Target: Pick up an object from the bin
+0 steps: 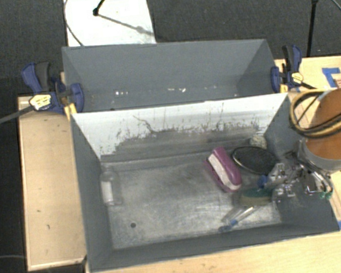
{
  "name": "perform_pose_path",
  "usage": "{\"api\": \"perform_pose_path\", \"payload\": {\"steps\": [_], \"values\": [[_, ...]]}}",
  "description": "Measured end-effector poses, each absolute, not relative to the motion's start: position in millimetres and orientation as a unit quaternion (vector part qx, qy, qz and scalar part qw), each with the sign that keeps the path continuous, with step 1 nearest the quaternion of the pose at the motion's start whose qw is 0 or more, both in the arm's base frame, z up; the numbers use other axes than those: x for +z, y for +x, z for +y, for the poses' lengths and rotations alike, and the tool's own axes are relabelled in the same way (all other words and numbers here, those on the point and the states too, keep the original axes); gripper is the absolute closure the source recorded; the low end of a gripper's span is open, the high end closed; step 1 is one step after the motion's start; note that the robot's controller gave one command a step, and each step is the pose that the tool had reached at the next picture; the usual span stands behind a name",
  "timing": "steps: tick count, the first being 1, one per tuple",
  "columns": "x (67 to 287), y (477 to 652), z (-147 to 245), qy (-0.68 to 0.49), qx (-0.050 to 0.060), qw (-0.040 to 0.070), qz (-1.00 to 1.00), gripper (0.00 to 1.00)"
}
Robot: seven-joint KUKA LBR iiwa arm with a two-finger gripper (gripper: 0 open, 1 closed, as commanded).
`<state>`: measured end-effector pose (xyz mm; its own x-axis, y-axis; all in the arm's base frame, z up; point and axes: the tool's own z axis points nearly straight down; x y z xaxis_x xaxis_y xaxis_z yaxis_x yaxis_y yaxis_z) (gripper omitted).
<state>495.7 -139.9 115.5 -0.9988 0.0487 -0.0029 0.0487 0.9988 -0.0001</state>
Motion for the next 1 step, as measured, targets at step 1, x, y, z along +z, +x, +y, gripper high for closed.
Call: {"api": "perform_pose_path", "payload": {"steps": [1], "values": [[142.8,496.4,-140.1,0.023,-0.001,0.003,1.0,1.0]]}}
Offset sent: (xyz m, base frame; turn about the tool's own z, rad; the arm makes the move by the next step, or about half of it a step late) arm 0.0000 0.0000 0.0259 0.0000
